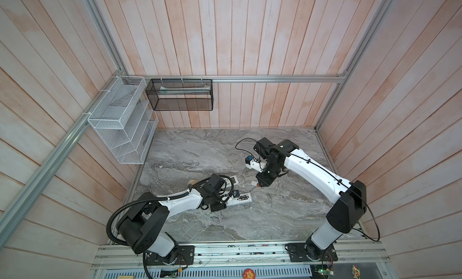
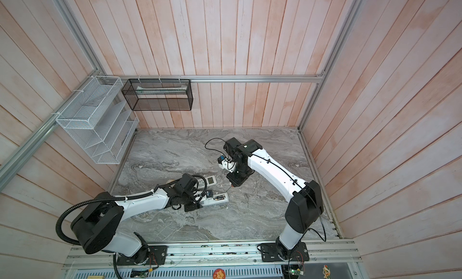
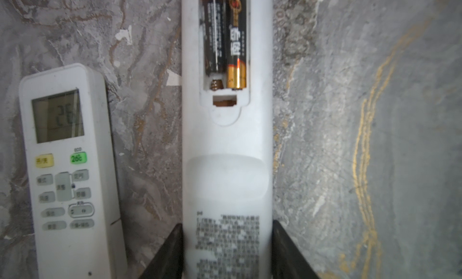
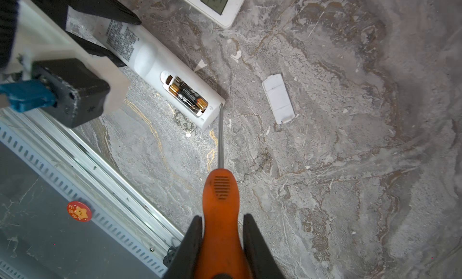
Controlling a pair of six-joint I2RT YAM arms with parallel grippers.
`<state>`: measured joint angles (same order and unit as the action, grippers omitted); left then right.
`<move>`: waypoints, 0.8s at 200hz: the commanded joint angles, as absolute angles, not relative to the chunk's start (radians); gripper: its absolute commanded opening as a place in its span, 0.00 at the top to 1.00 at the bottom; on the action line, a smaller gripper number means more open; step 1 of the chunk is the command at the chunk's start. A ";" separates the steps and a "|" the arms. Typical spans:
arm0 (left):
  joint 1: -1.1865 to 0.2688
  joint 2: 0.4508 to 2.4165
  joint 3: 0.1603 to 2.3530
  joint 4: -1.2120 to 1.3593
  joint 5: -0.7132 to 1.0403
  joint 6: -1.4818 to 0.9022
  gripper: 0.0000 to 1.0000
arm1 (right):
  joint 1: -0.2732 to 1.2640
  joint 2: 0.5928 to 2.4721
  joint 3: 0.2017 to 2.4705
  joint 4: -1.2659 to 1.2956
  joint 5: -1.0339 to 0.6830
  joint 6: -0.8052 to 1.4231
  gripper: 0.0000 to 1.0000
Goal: Unload the batteries from the remote control
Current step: 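Pry the battery end upward with the screwdriver tip using the right gripper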
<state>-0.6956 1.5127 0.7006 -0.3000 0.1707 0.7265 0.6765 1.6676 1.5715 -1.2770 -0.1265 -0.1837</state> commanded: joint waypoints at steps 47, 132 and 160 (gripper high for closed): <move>-0.681 1.536 0.677 -0.422 0.088 0.751 0.79 | 0.705 1.707 1.679 -1.264 -0.291 -0.198 1.00; -0.650 1.609 0.851 -0.670 0.234 0.760 0.81 | 0.717 1.759 1.625 -1.260 -0.284 -0.209 1.00; -0.648 1.611 0.851 -0.664 0.214 0.759 0.81 | 0.717 1.776 1.623 -1.249 -0.306 -0.212 1.00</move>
<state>-0.6544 1.5932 0.8509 -0.5594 0.2272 0.7410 0.7155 1.7573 1.6302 -1.2537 -0.2680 -0.1955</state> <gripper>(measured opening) 0.507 0.263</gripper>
